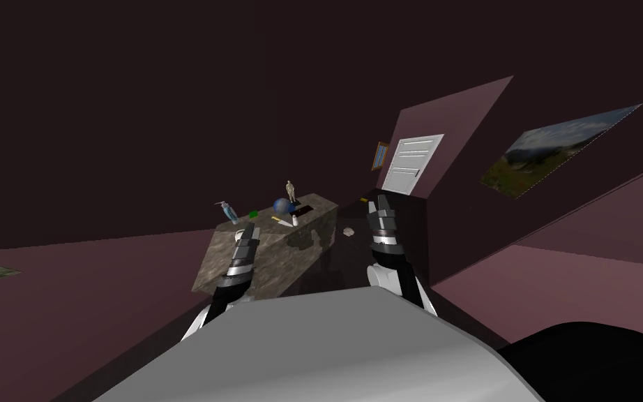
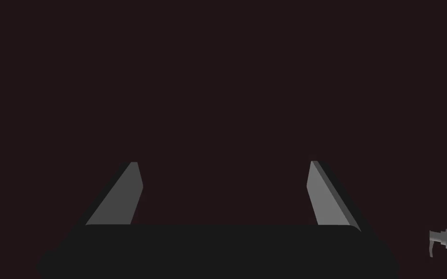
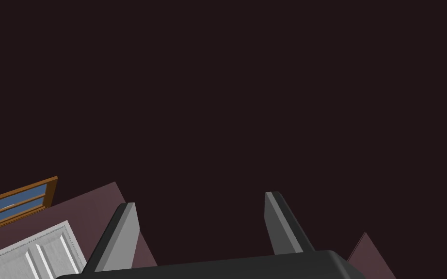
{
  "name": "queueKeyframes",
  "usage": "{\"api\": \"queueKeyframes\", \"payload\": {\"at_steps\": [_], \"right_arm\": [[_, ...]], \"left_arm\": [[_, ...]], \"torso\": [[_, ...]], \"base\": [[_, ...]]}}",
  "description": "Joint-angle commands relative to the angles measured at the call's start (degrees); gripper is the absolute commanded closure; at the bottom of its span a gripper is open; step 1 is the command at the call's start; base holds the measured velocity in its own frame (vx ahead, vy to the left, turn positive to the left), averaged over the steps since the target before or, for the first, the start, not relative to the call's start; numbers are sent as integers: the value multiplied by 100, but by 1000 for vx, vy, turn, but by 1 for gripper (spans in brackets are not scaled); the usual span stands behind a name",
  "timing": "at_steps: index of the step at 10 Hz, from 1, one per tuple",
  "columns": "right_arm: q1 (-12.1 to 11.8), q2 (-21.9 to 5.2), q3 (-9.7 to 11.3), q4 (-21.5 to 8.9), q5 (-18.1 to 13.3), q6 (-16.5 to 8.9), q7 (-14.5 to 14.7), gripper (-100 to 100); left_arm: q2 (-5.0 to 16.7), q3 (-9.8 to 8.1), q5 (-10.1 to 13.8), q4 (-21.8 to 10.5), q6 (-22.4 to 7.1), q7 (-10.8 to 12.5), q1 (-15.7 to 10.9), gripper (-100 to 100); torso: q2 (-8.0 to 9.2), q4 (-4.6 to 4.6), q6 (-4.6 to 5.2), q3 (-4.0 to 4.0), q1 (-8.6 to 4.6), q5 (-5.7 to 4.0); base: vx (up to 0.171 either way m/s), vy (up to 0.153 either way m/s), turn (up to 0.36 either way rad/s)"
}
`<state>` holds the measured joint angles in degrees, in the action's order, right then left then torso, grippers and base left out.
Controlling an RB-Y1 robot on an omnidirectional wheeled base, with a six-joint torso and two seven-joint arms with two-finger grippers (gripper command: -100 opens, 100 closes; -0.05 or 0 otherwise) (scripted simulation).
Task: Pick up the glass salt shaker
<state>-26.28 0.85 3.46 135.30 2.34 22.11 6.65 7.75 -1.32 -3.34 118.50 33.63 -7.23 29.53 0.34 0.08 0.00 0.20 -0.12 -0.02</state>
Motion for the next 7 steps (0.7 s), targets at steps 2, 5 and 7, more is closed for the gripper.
{"api": "queueKeyframes", "payload": {"at_steps": [2, 5, 7], "right_arm": [[0, 0, 0, 0, 0, 0, 0, 0], [0, 0, 0, 0, 0, 0, 0, 0], [0, 0, 0, 0, 0, 0, 0, 0]], "left_arm": [[35, 19, -395, -339, -79, -133, 9, -100], [30, 52, -857, -685, -210, -302, -6, -100], [33, 72, -1151, -908, -294, -427, -24, -100]], "torso": [[1, 0, 0, 0, 0, 0], [-1, 0, -1, 0, 4, 0], [4, 1, -1, 3, 5, 0]], "base": [[-91, -31, -16], [-89, -23, -19], [-82, -22, -34]]}}
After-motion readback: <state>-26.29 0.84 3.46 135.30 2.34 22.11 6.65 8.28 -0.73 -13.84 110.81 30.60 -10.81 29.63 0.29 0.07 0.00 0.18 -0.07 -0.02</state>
